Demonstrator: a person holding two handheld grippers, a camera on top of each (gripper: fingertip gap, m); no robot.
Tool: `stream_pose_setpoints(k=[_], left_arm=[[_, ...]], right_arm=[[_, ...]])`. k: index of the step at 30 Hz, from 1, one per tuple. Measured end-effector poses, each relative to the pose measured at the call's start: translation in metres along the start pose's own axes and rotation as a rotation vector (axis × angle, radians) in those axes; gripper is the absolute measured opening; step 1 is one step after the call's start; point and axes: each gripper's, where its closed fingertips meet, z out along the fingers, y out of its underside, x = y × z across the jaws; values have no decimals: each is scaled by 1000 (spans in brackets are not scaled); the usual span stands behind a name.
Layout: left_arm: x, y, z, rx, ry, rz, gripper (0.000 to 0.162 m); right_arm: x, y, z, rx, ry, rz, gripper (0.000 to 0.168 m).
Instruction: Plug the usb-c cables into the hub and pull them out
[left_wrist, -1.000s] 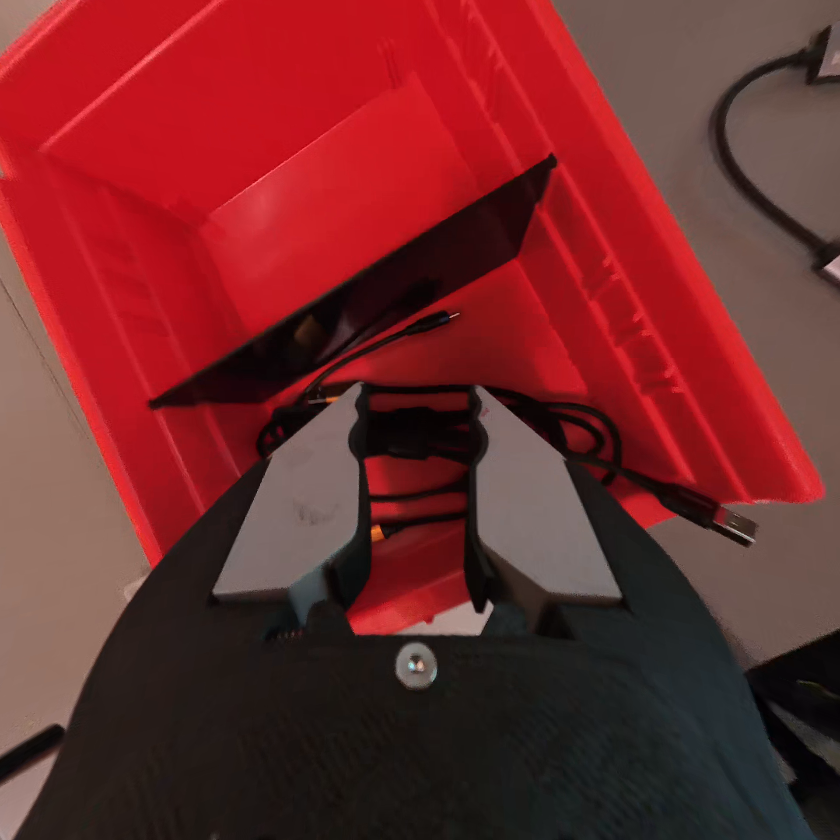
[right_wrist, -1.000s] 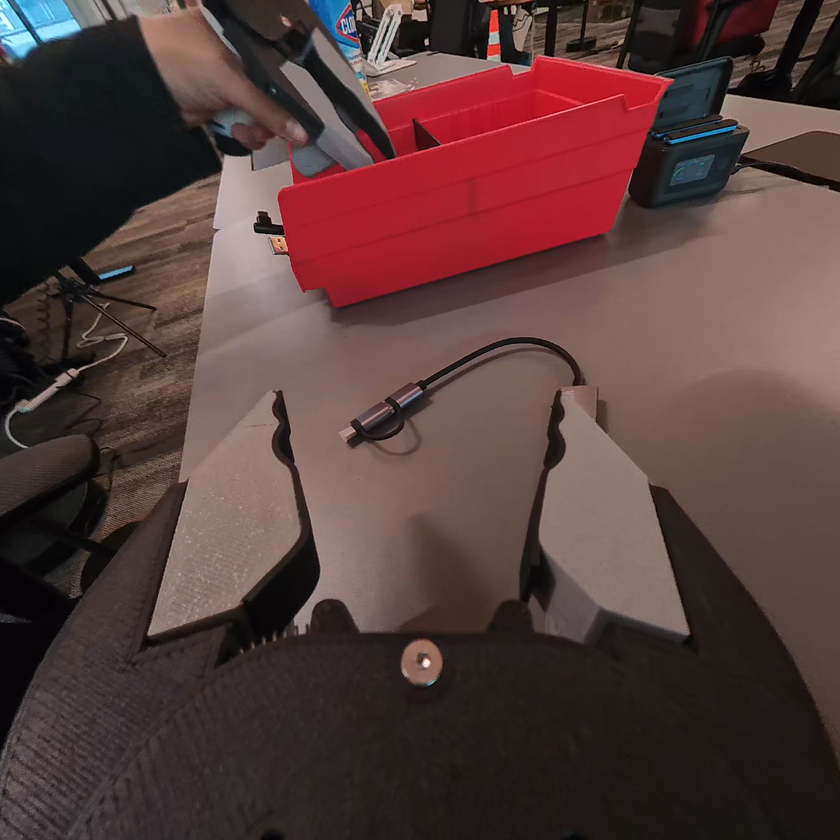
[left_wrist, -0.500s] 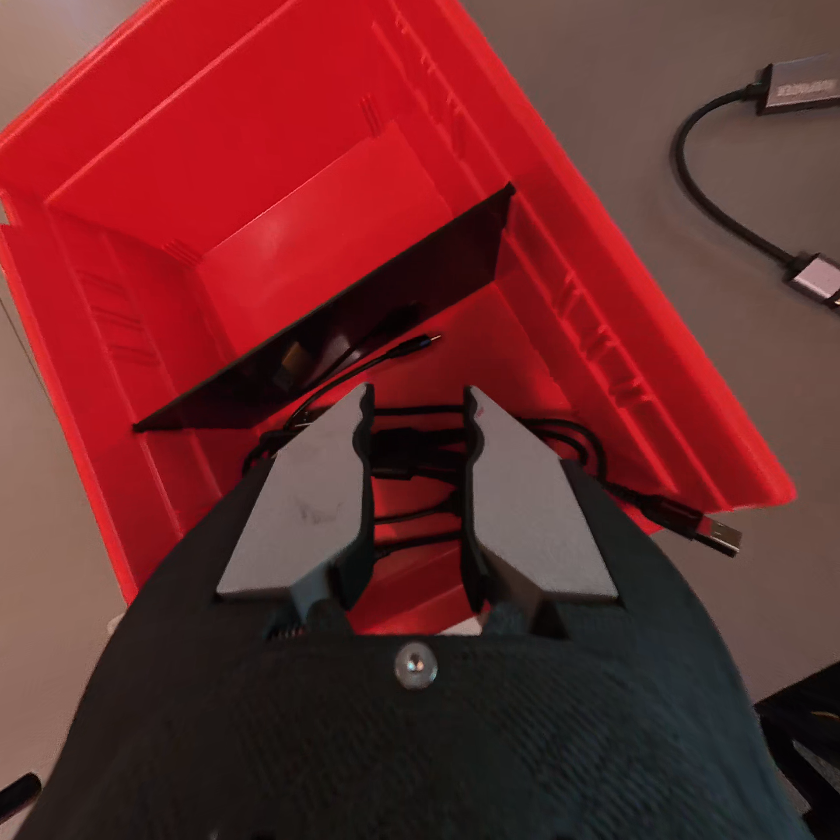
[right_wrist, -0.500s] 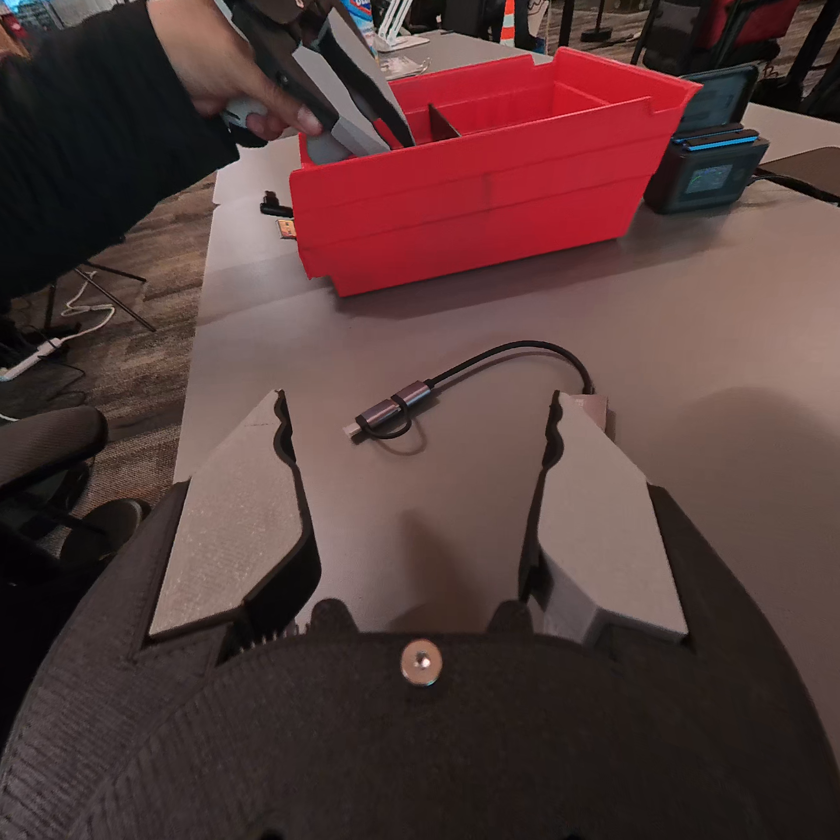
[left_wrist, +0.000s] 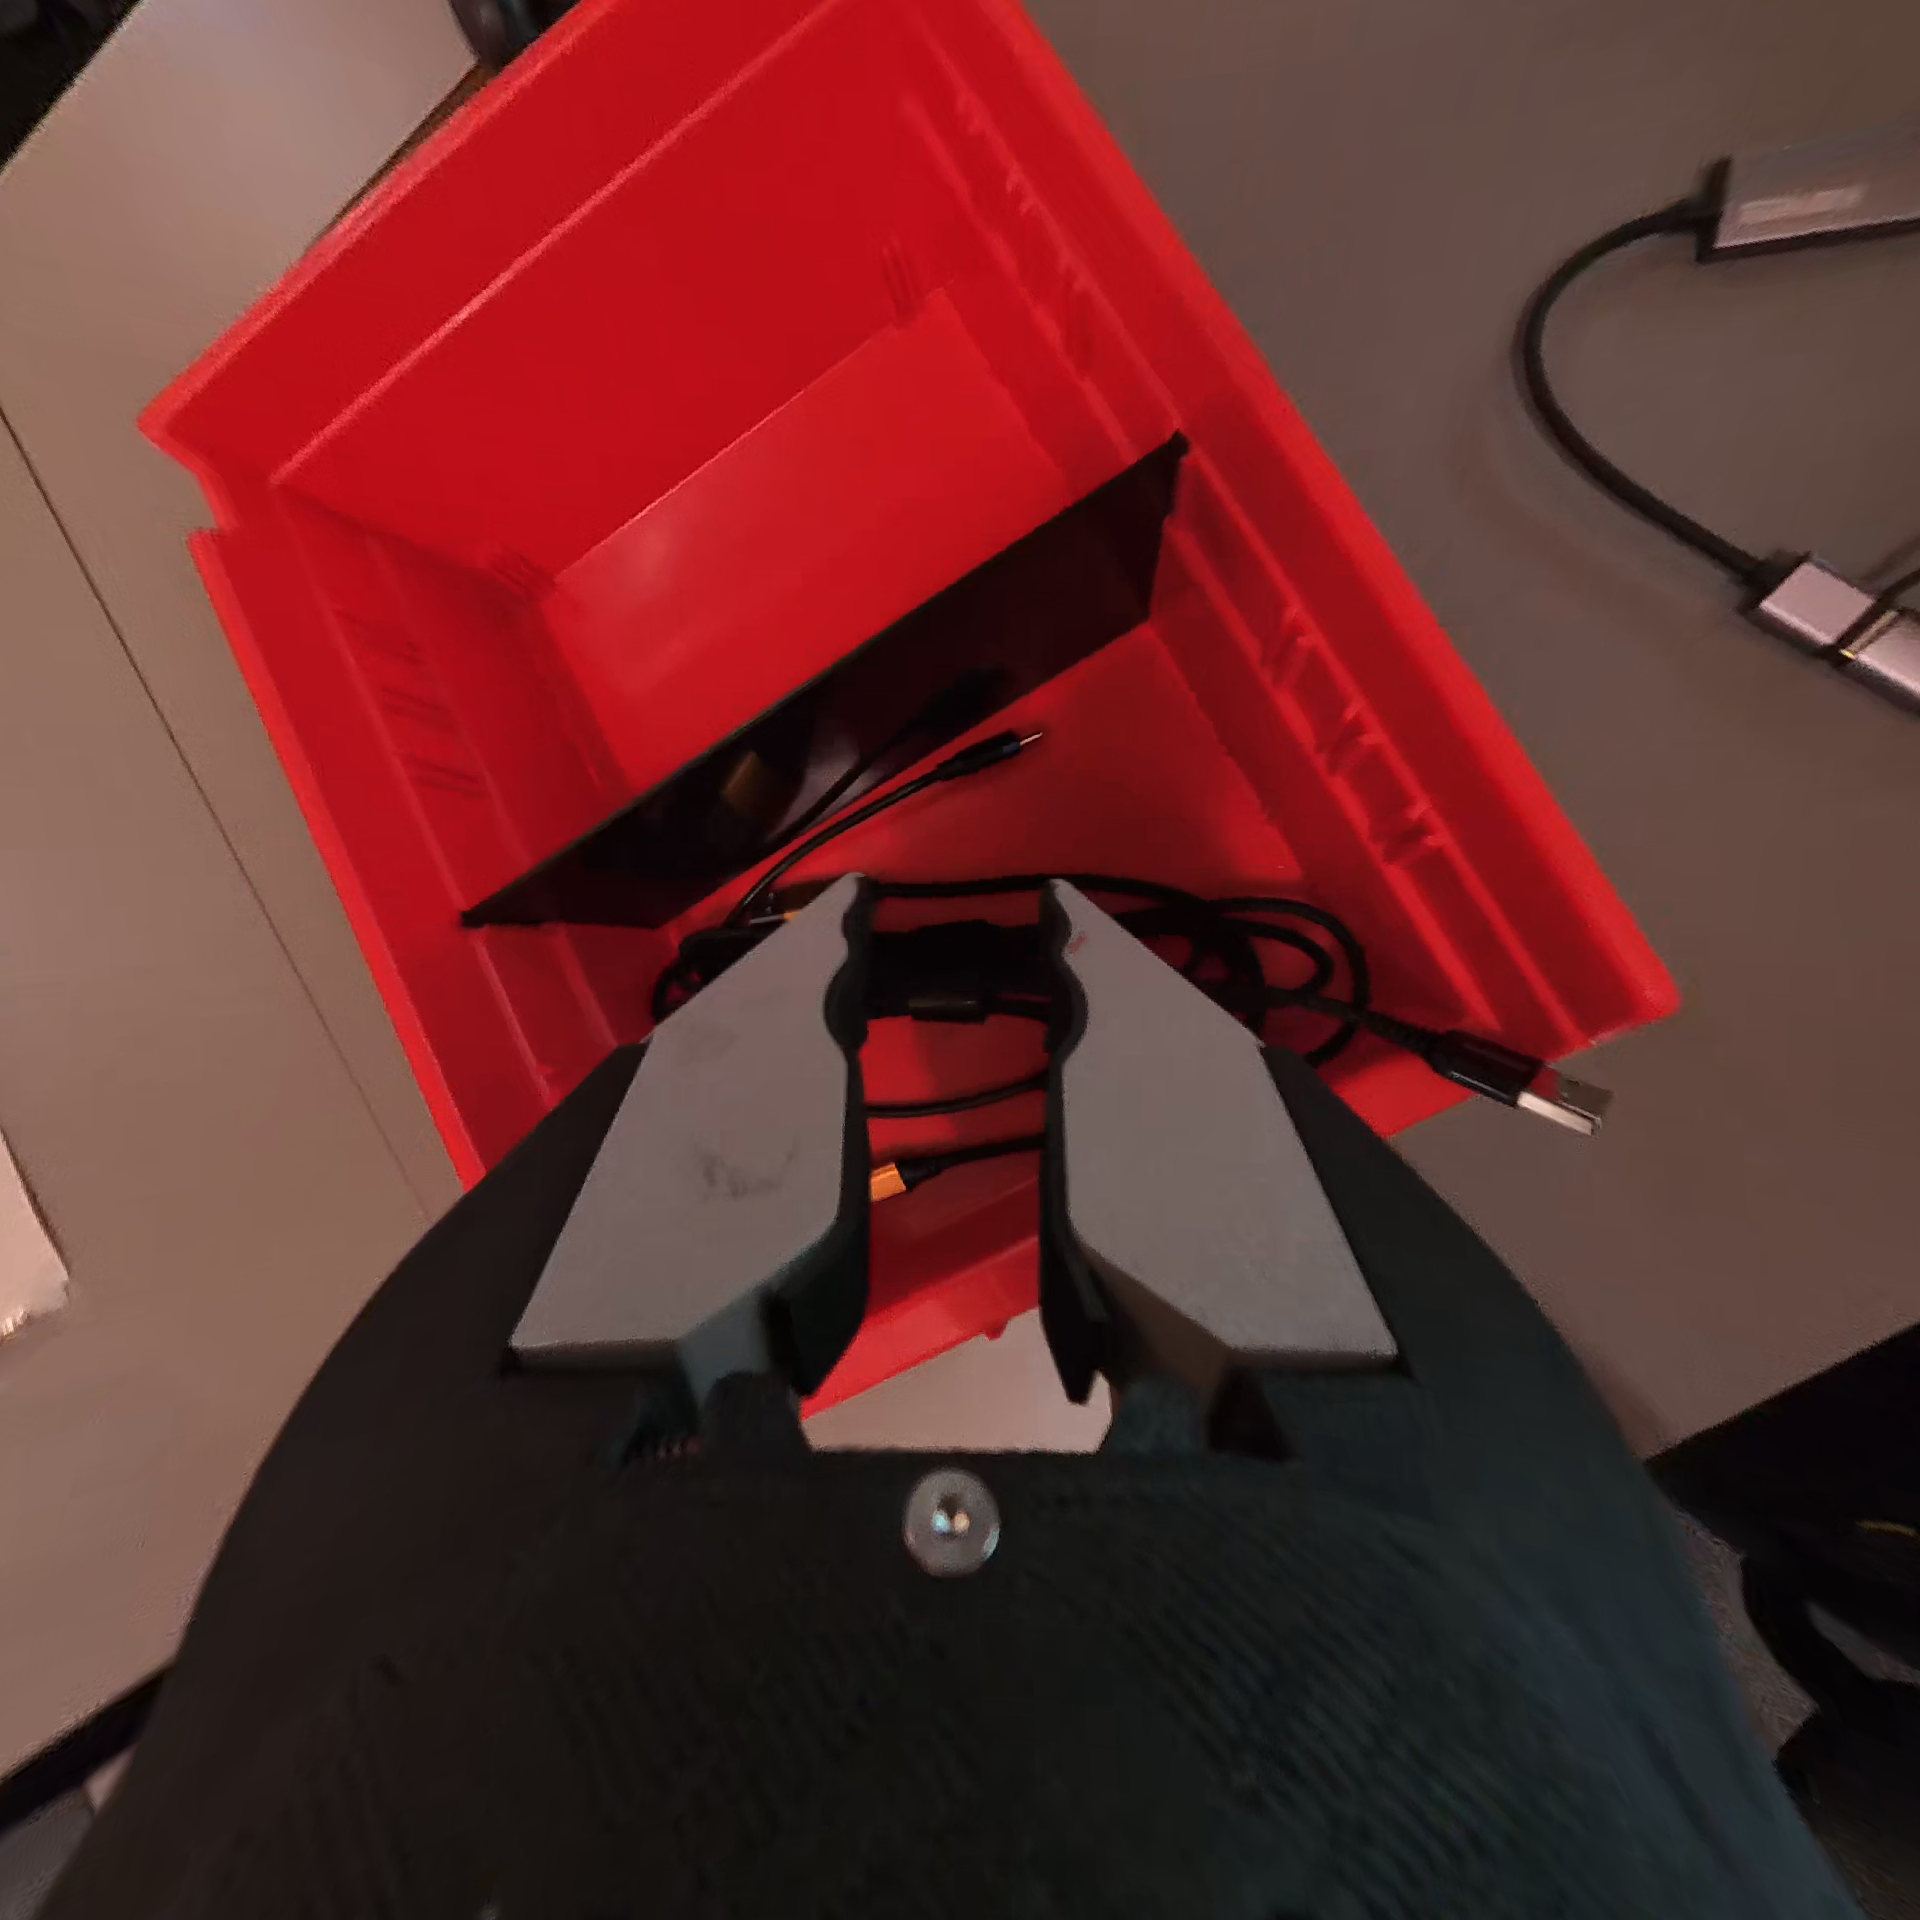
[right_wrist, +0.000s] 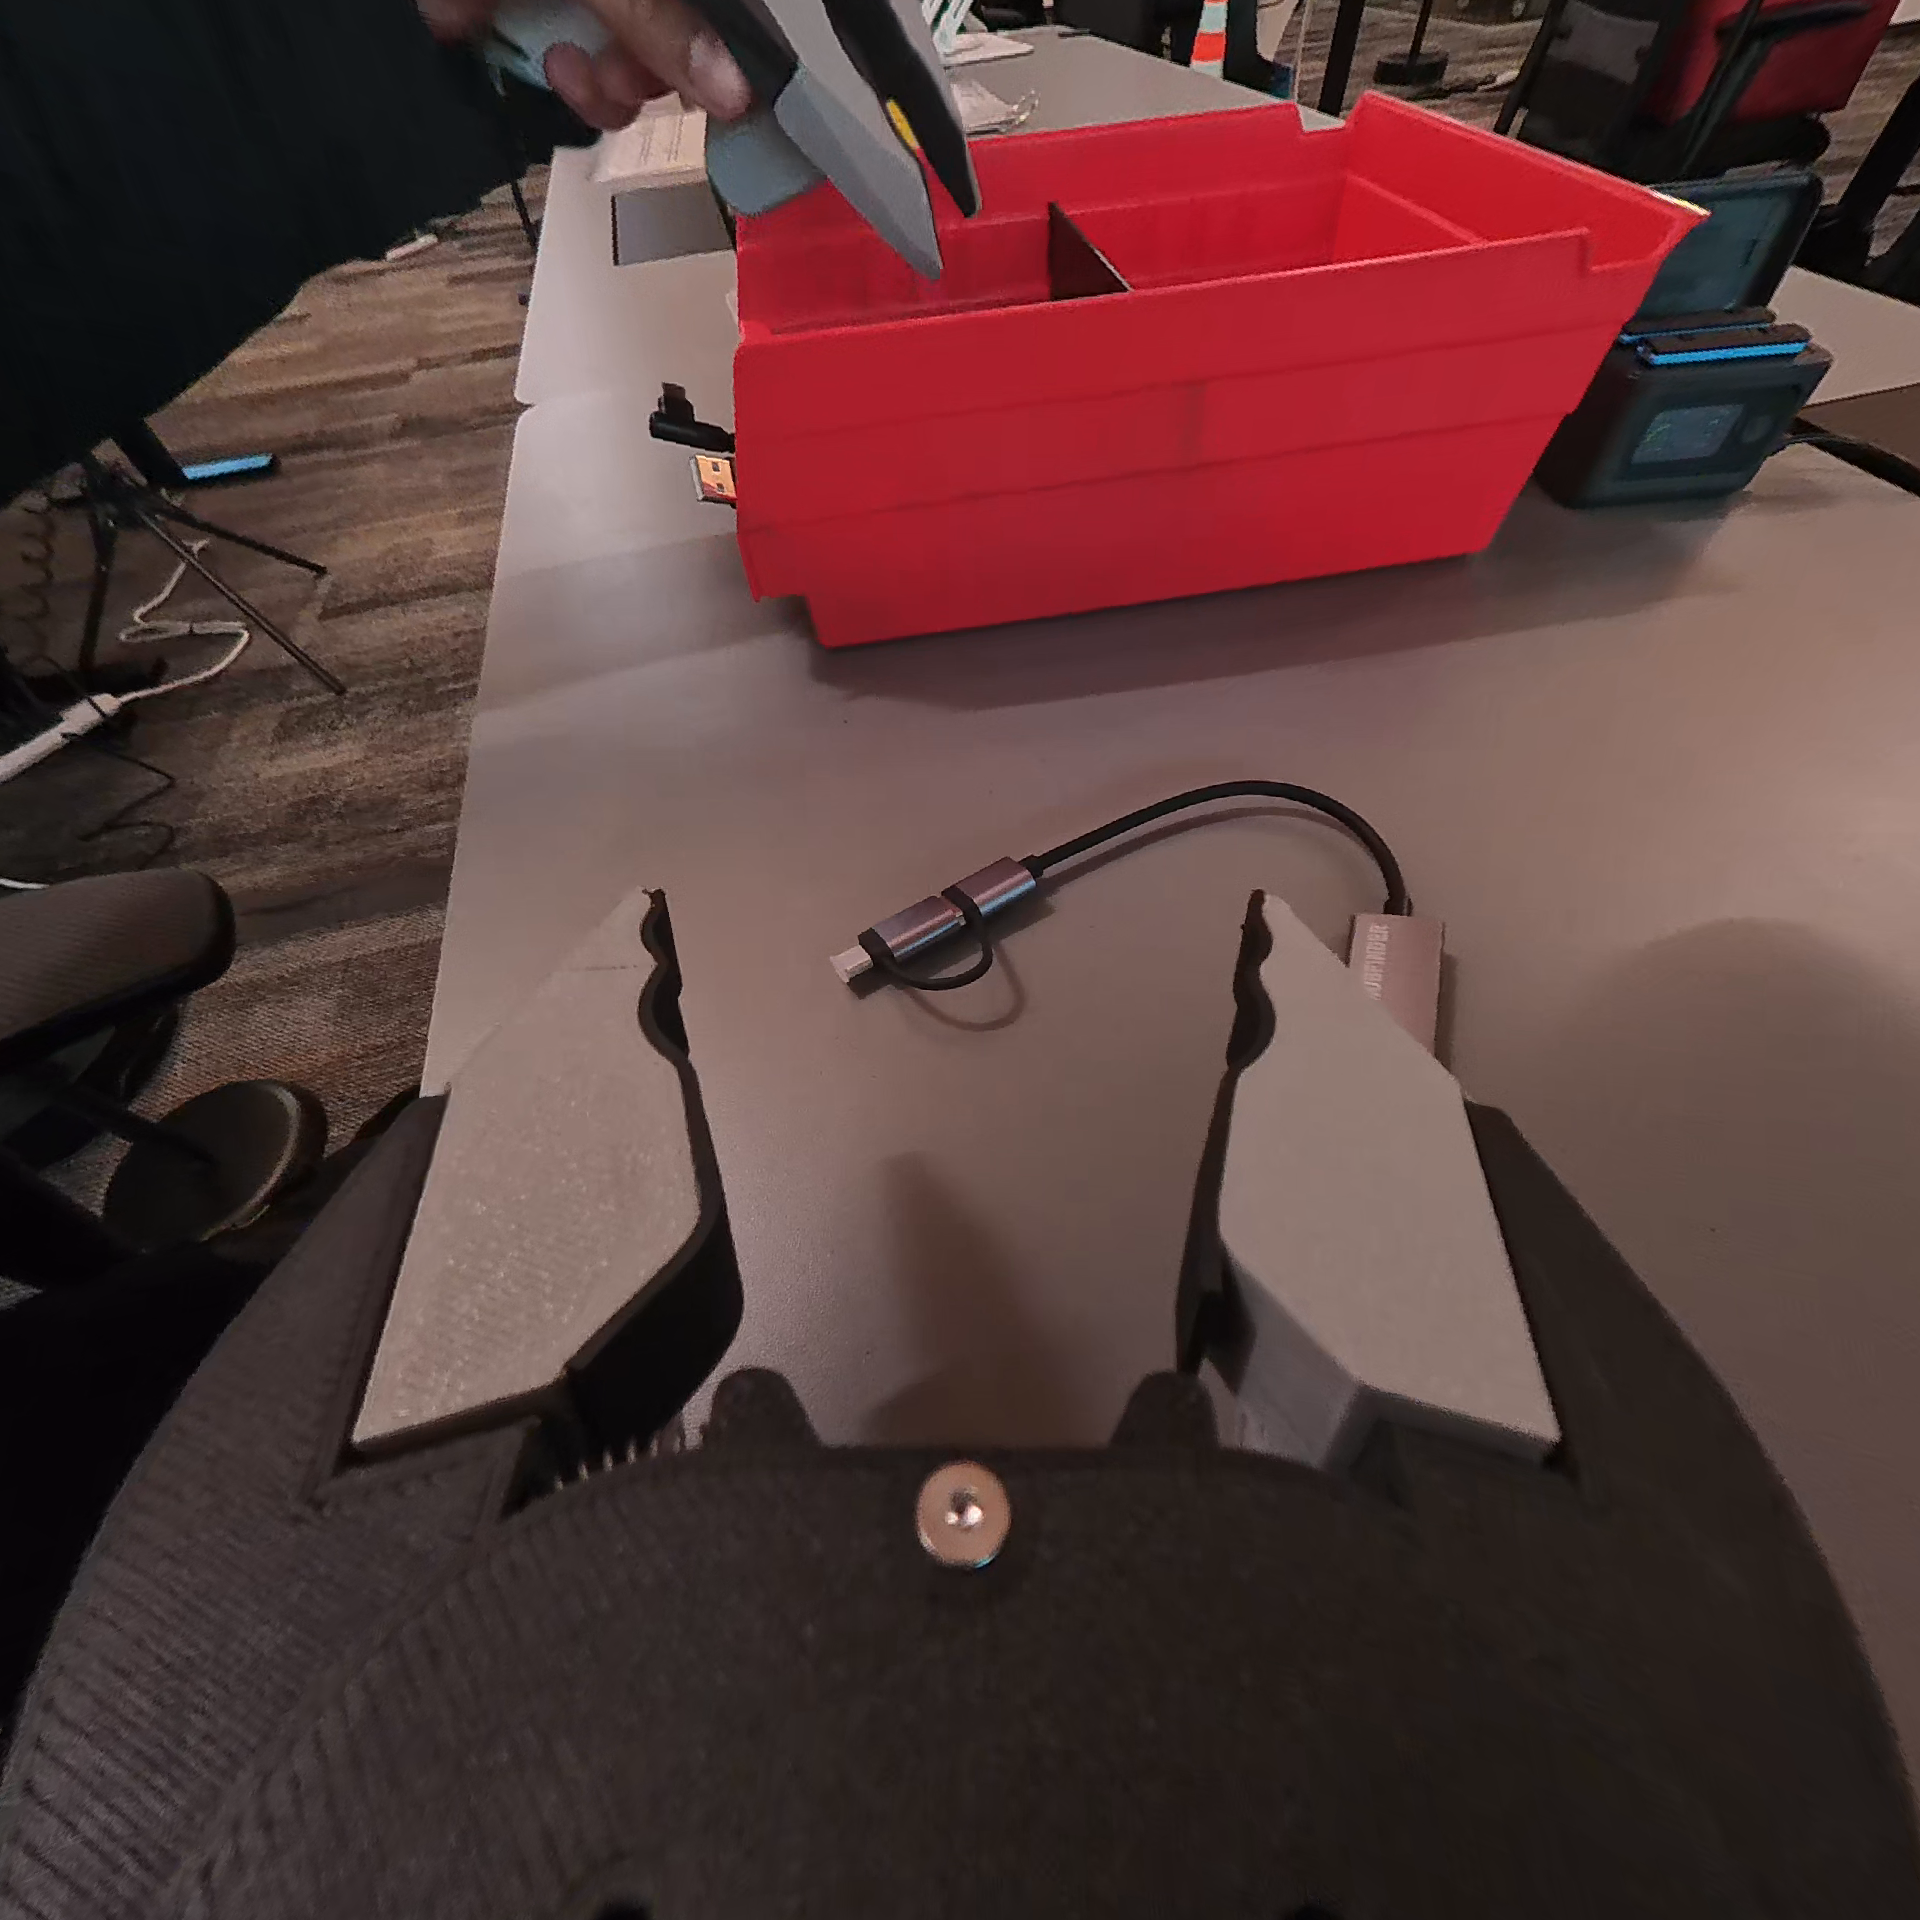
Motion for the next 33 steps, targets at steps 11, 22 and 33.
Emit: stream_pose_setpoints(k=[11, 22, 33], left_arm=[[24, -7, 30, 31, 318, 206, 30], [-9, -5, 65, 51, 108, 348, 20], [-2, 14, 87, -49, 106, 448, 29]], right_arm=[[-6, 6, 5, -28, -17, -72, 107], [21, -9, 3, 80, -29, 93, 107], [3, -8, 1, 72, -49, 37, 107]])
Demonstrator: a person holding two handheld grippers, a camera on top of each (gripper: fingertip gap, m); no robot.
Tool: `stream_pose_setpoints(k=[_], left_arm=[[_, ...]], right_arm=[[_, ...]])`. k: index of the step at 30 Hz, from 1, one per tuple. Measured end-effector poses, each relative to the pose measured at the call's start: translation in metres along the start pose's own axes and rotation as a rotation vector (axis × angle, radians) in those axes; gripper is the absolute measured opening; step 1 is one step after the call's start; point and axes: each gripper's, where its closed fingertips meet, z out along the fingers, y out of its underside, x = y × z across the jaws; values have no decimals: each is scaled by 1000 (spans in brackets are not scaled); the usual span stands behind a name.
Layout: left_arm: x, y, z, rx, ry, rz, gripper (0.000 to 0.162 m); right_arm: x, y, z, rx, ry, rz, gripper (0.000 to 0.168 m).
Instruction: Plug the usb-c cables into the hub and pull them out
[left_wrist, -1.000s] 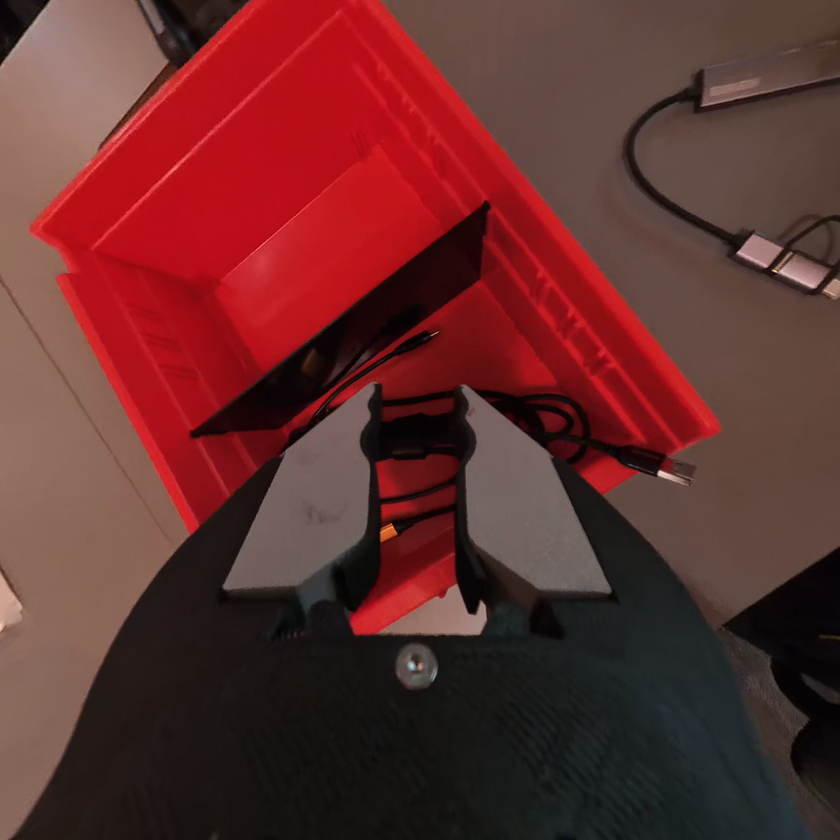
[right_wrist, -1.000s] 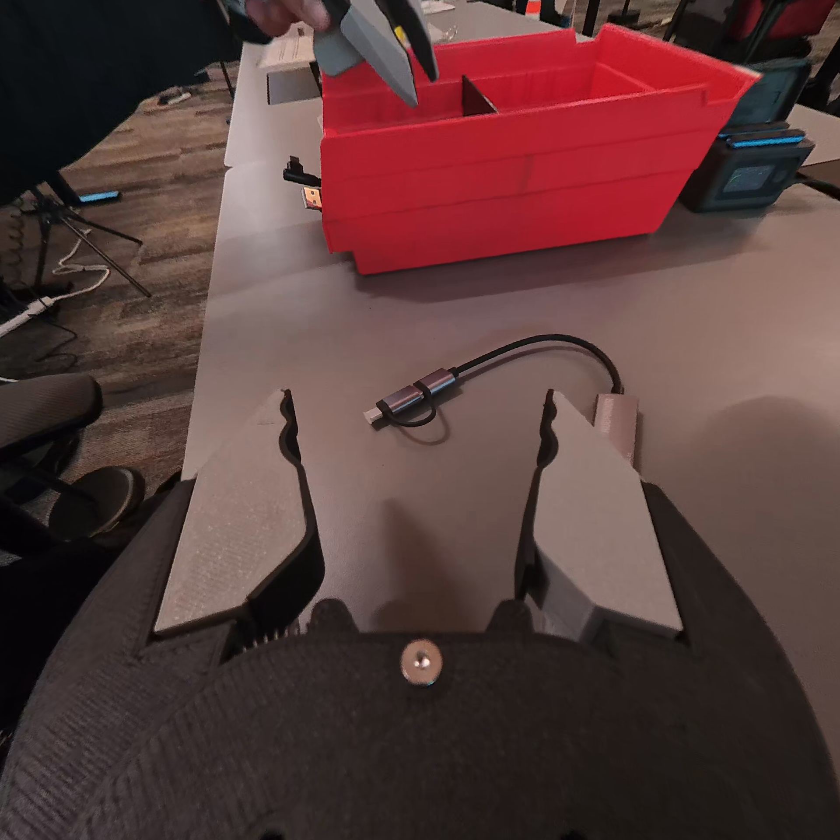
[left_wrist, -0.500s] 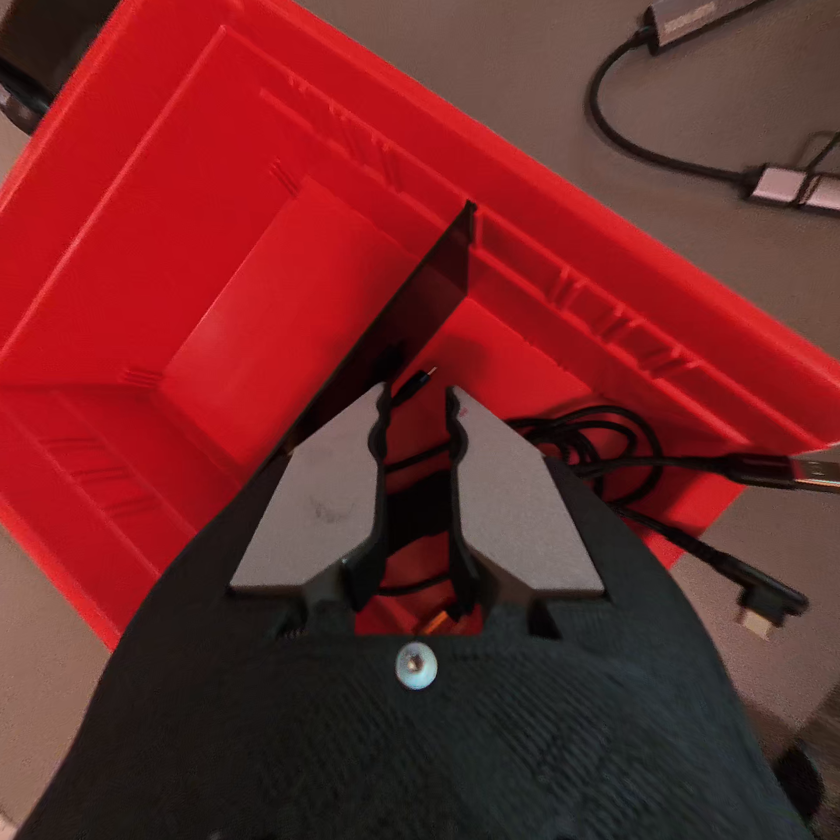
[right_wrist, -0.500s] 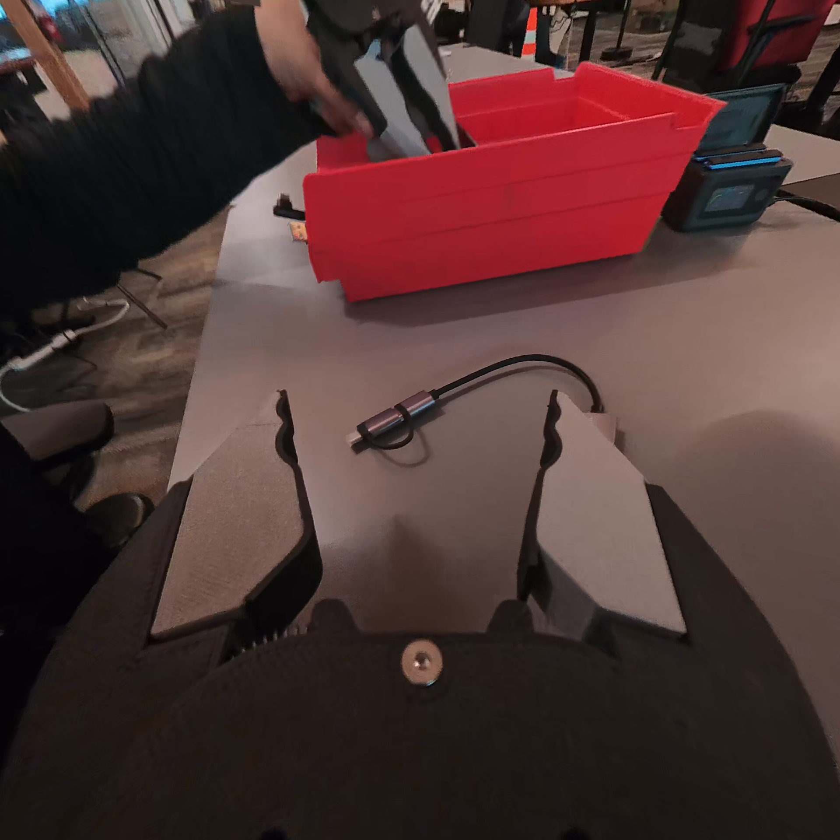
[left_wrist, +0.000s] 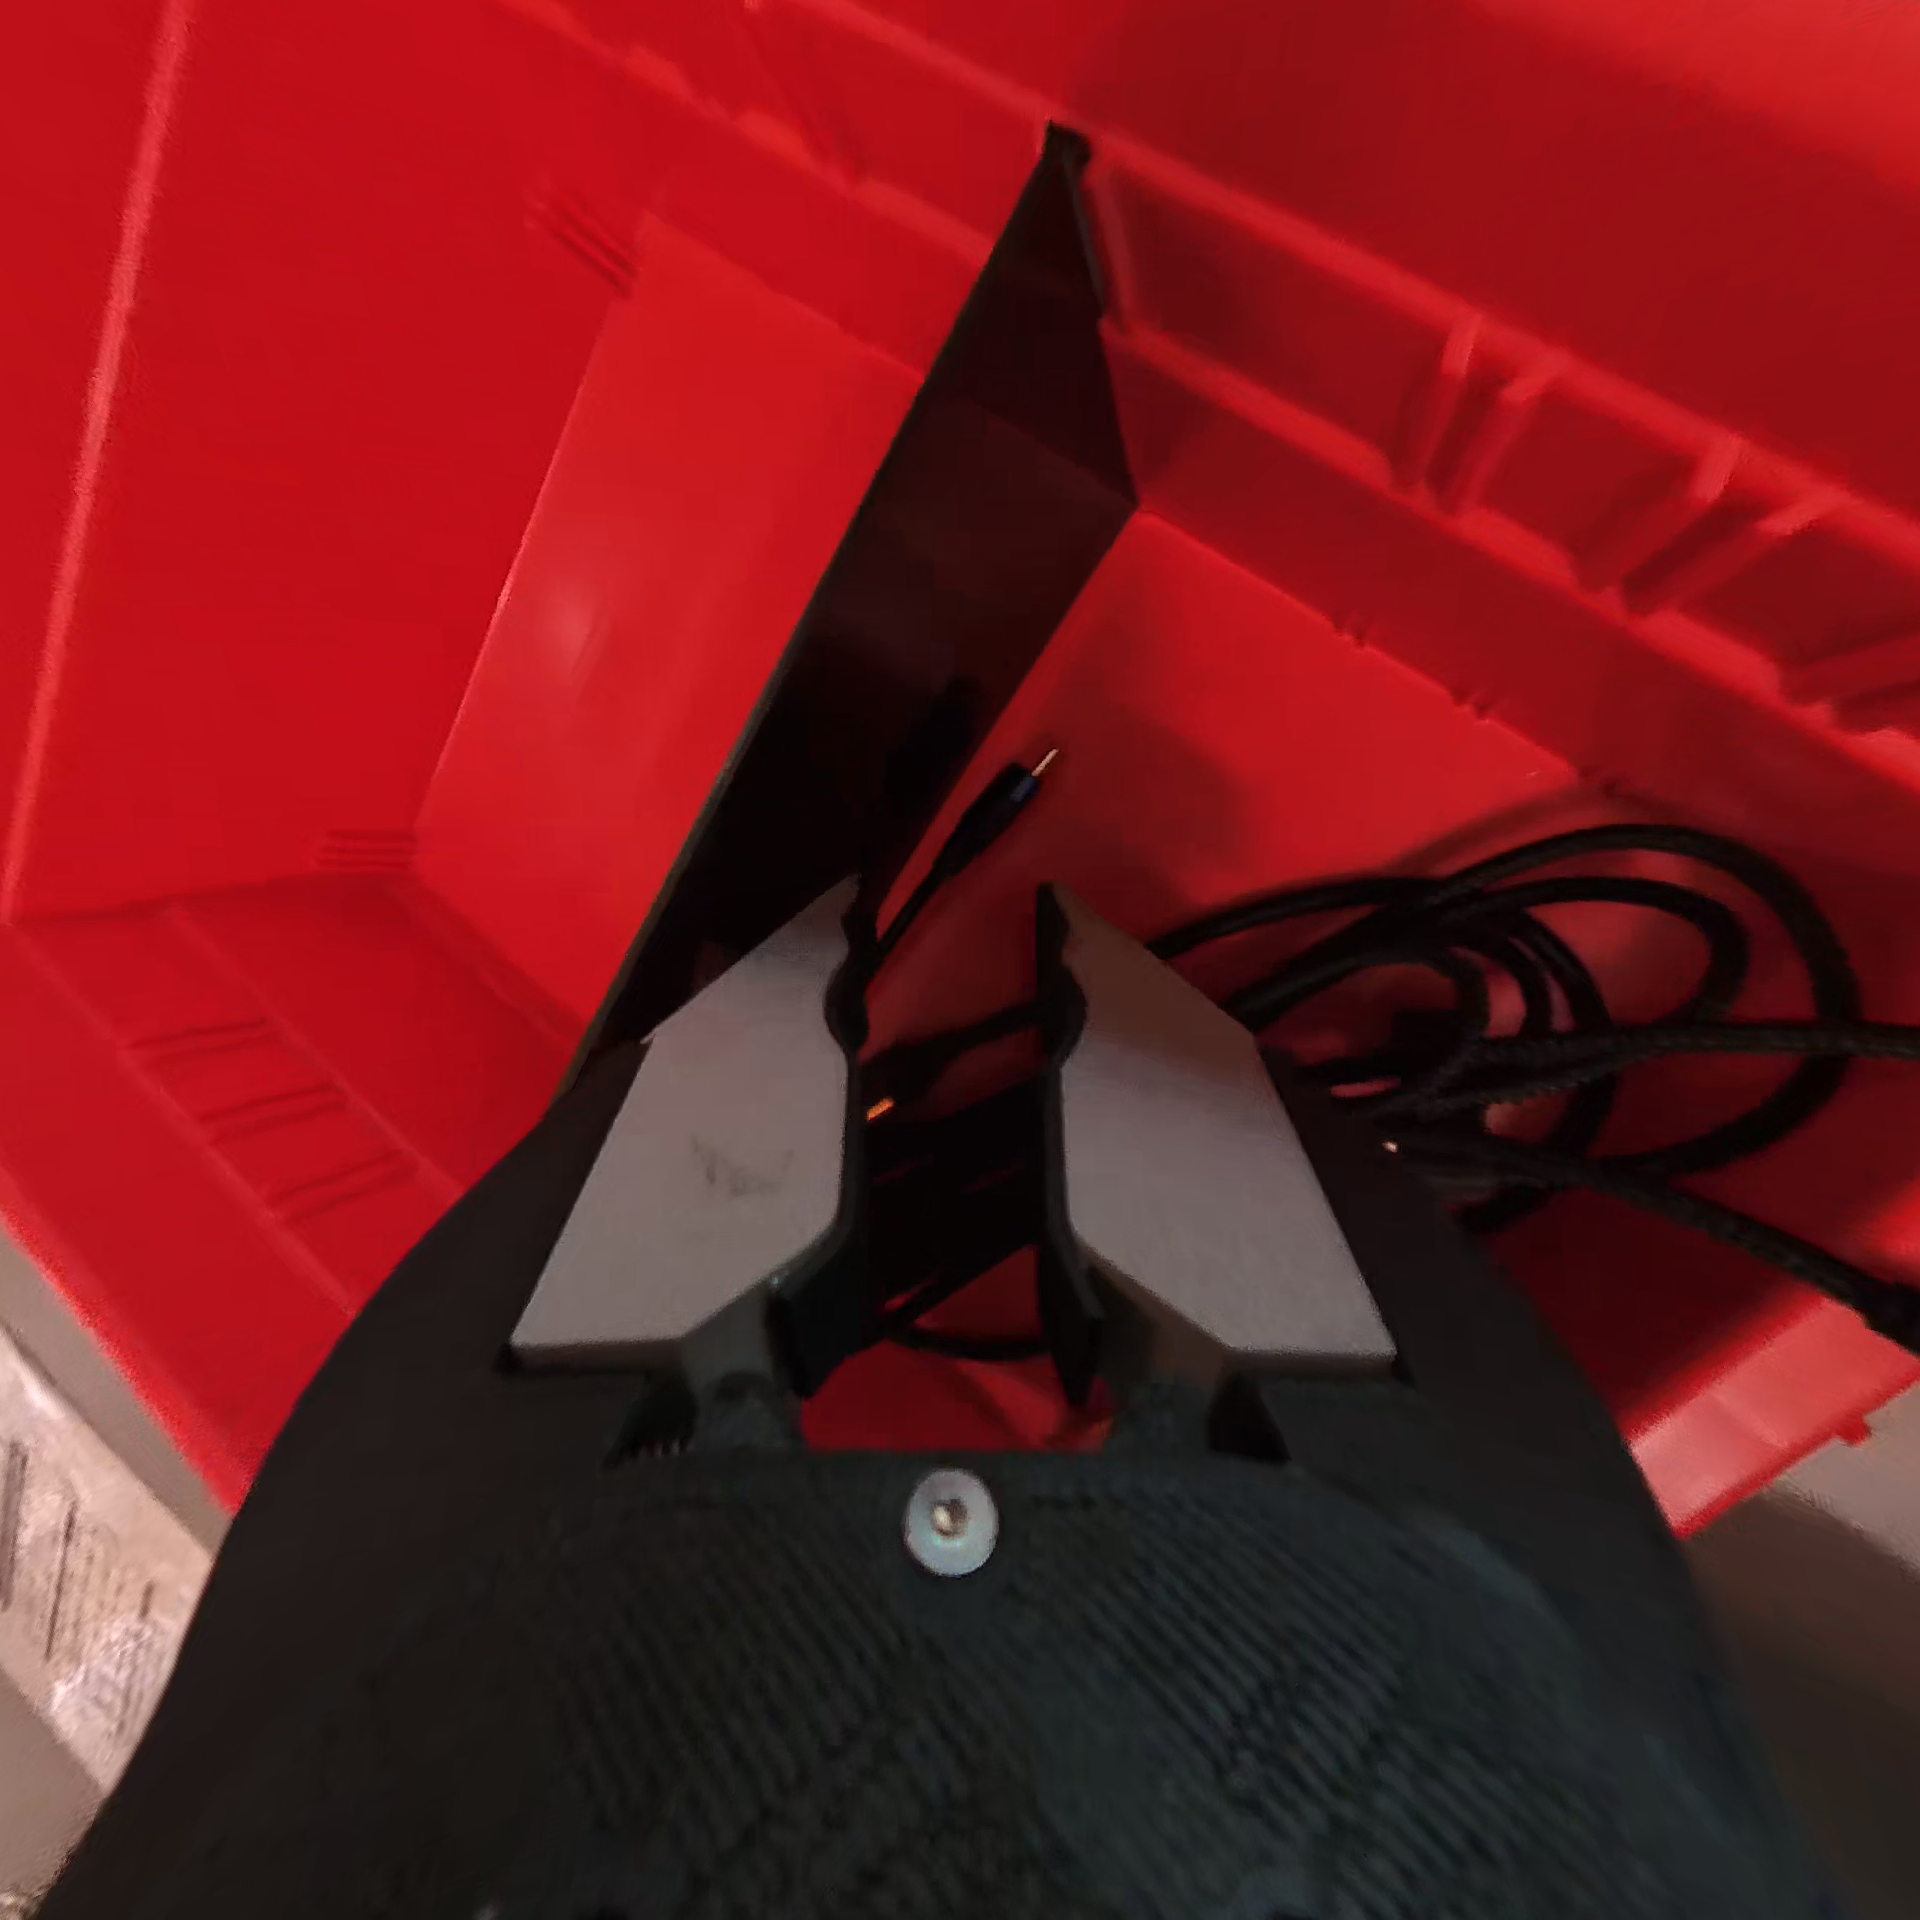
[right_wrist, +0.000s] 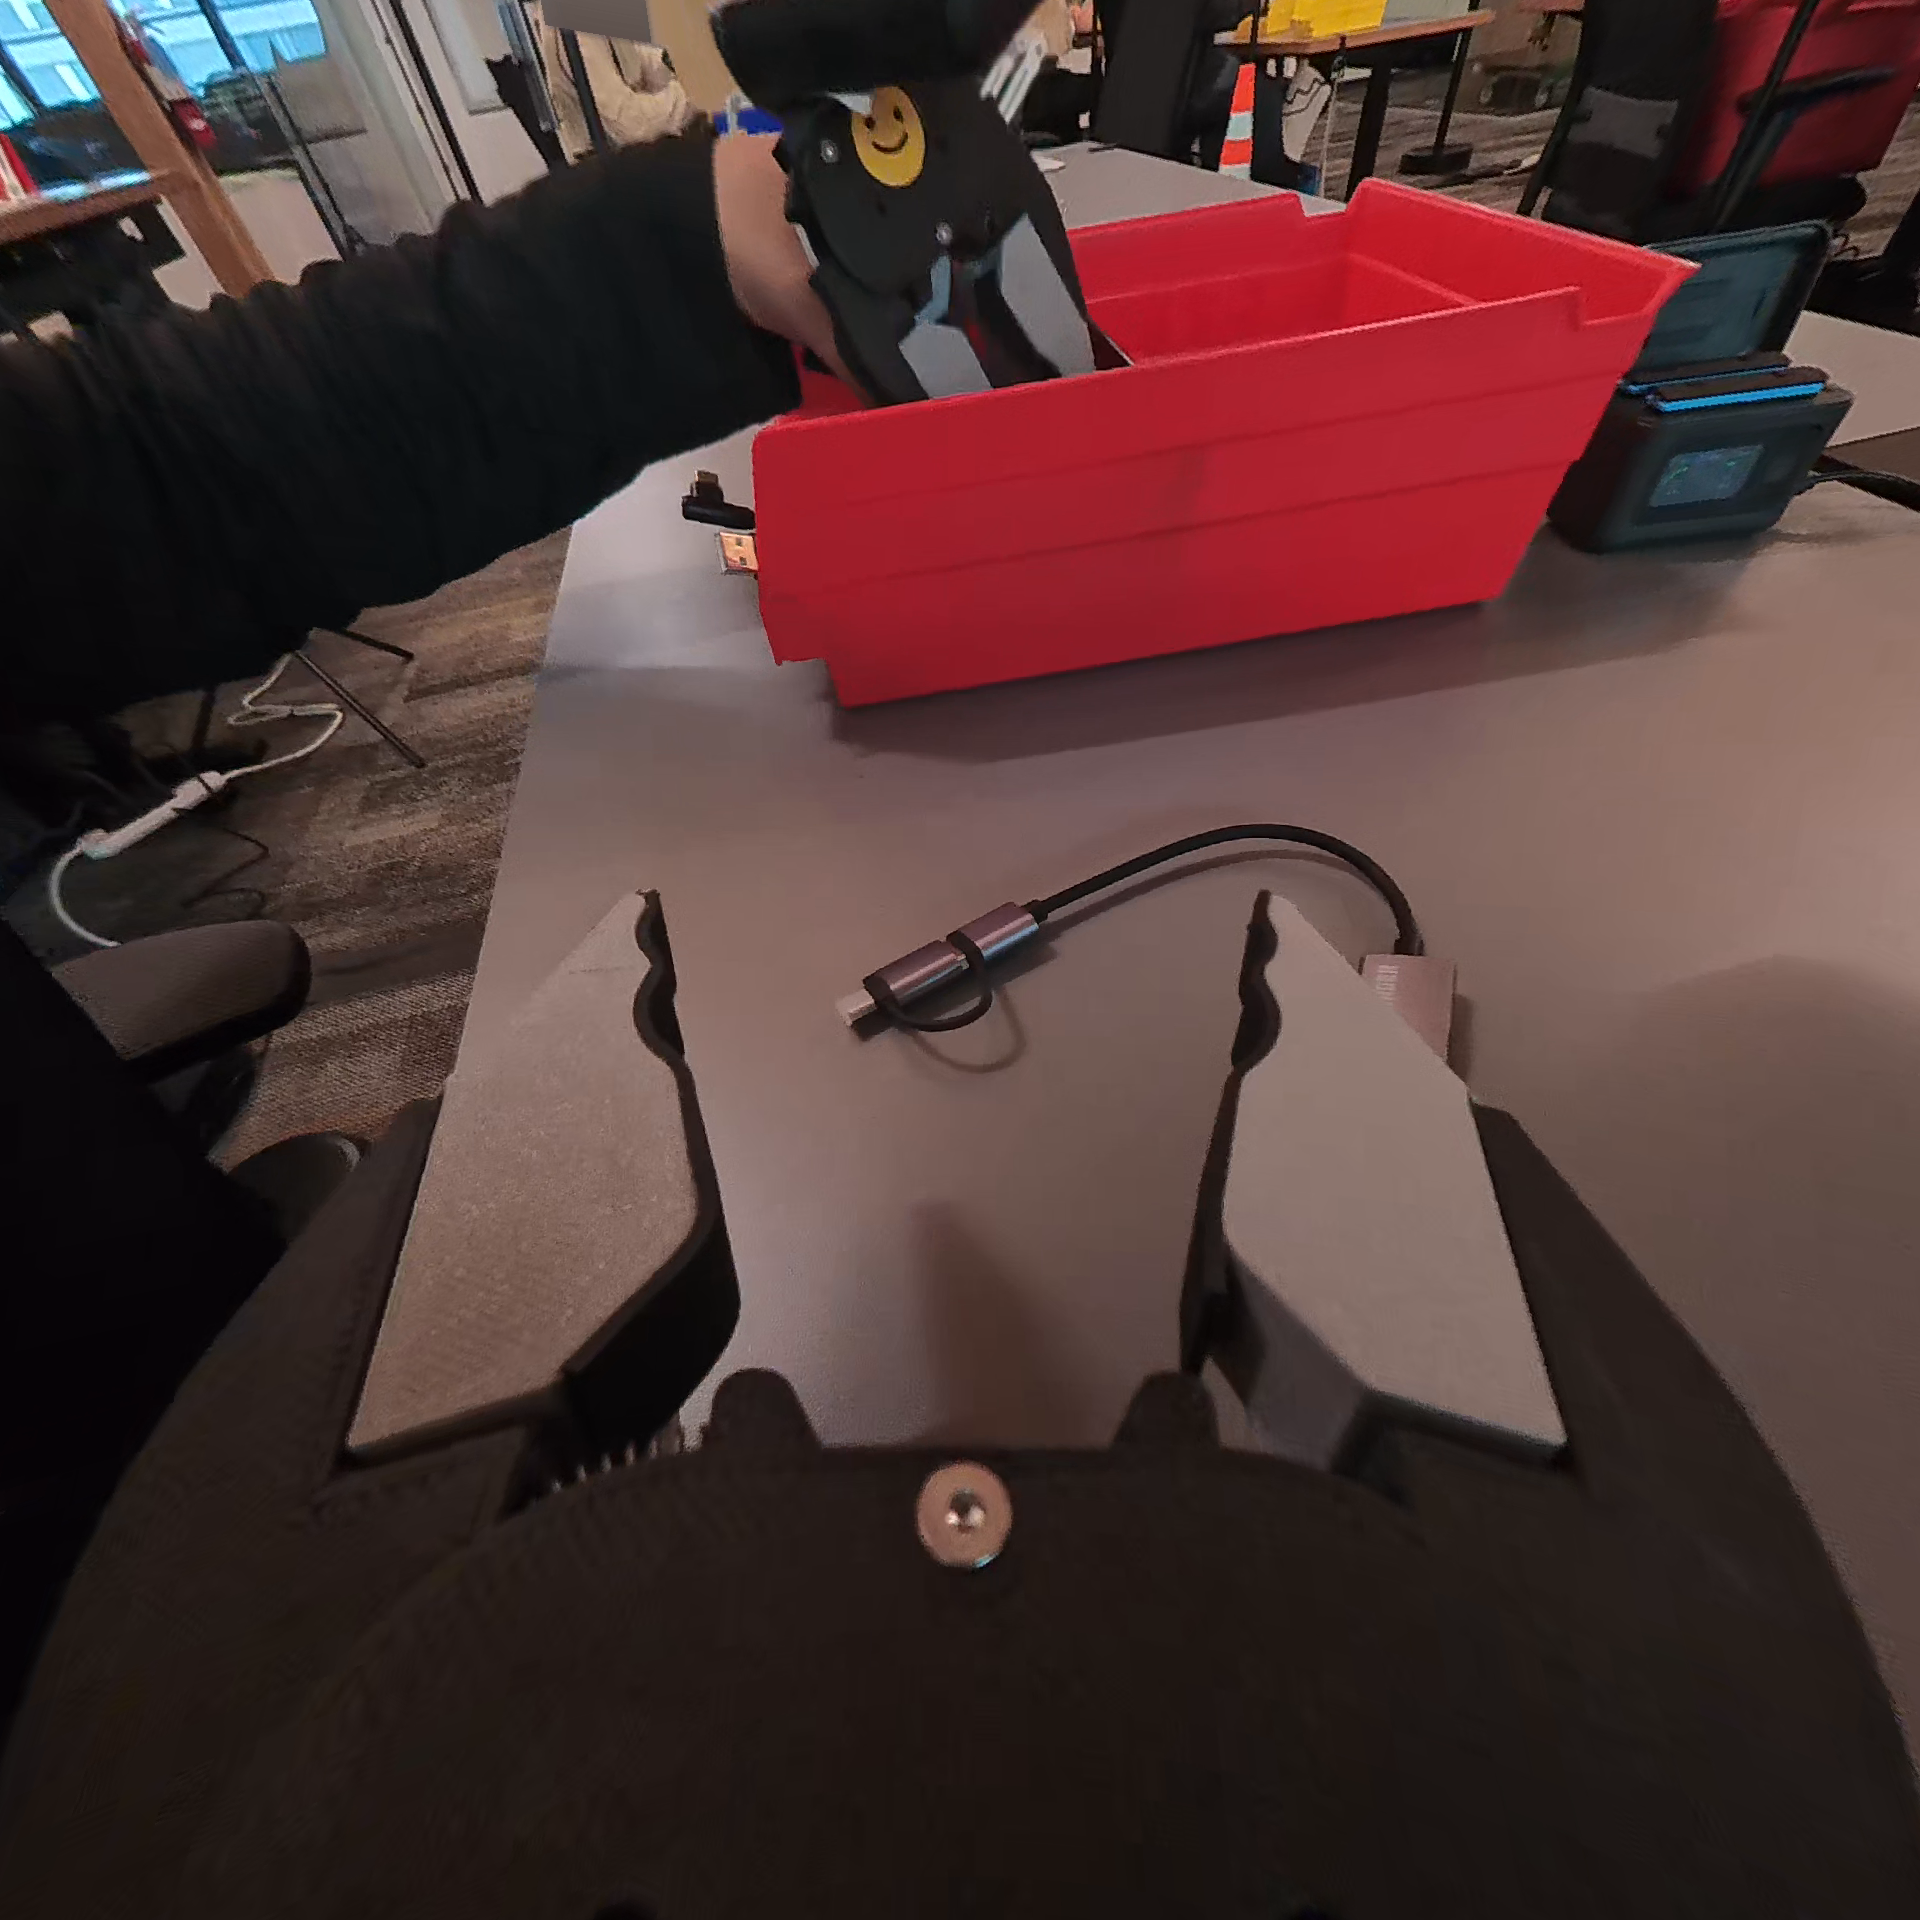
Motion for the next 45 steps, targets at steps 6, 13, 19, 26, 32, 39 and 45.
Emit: stream_pose_setpoints(k=[6, 13, 19, 26, 32, 39, 45], left_arm=[[3, 0, 15, -90, -21, 39, 15], [27, 7, 5, -149, 233, -79, 10], [11, -1, -15, -65, 104, -2, 10], [-15, -14, -35, 63, -119, 91, 5], [-51, -29, -97, 298, -471, -1, 4], [-65, -58, -181, 495, -658, -100, 4], [-72, -114, -259, 603, -739, -105, 4]], right_arm=[[-6, -6, -5, 26, -5, -18, 106], [-21, -12, -7, 35, -53, -57, 109], [-27, -11, -6, 27, -66, -76, 107], [-26, -5, -2, -1, -65, -73, 107], [-27, -9, -4, 16, -83, -34, 105], [-21, -18, -10, 44, -78, -13, 102], [1, -30, -19, 86, -28, 21, 84]])
